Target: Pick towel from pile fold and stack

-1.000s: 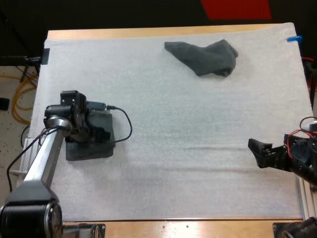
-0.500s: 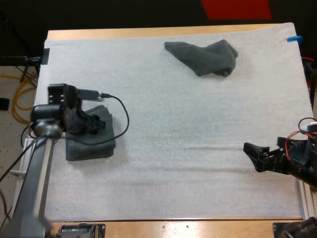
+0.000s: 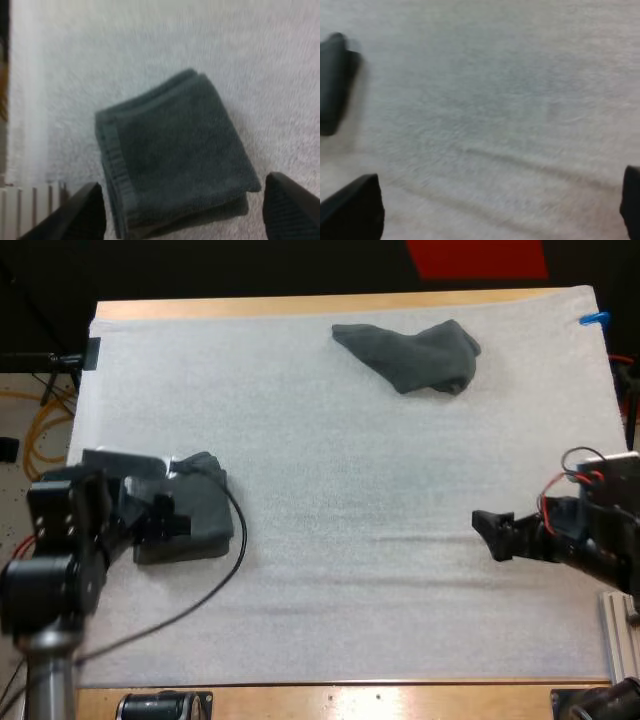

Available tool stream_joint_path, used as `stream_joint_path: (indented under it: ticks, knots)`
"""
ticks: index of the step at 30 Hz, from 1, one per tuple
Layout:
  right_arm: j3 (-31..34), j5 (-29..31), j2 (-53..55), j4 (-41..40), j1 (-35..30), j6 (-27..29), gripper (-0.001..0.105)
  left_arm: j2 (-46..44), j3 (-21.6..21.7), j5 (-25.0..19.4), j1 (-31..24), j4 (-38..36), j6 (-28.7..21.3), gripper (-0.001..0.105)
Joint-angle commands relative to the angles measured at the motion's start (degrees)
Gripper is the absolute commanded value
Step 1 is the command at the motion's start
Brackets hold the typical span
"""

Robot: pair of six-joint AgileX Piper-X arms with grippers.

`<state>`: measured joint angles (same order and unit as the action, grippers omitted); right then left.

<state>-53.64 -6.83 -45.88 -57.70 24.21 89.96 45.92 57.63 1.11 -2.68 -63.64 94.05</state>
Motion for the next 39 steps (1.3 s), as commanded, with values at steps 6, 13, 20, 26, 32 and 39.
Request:
stream_joint_path:
  ticks: [6, 13, 20, 26, 32, 39]
  knots:
    - [-0.2, 5.3, -0.7, 0.5, -0.2, 3.4, 0.093, -7.4, 0.0, 0.0, 0.7, -1.7, -0.1, 0.063]
    - [-0.2, 3.6, -0.2, -0.7, -12.5, 7.1, 0.093, -14.0, 0.0, -8.3, 5.3, -2.6, -1.8, 0.063]
    - [-0.2, 0.5, 5.1, -3.7, -25.7, 11.4, 0.093, -20.6, 0.0, -10.6, 5.6, -4.9, -2.2, 0.063]
    - [-0.2, 1.2, 15.9, -6.5, -26.0, 12.3, 0.093, -26.1, 0.0, -6.9, 5.6, -6.9, -1.0, 0.063]
    - [-0.2, 3.7, 30.1, -11.0, -26.0, 12.3, 0.093, -35.2, 0.0, -6.4, 5.6, -7.1, 0.4, 0.063]
    - [-0.2, 3.5, 44.7, -12.0, -26.0, 11.8, 0.093, -47.2, 0.1, -6.4, 5.6, -11.5, -2.7, 0.063]
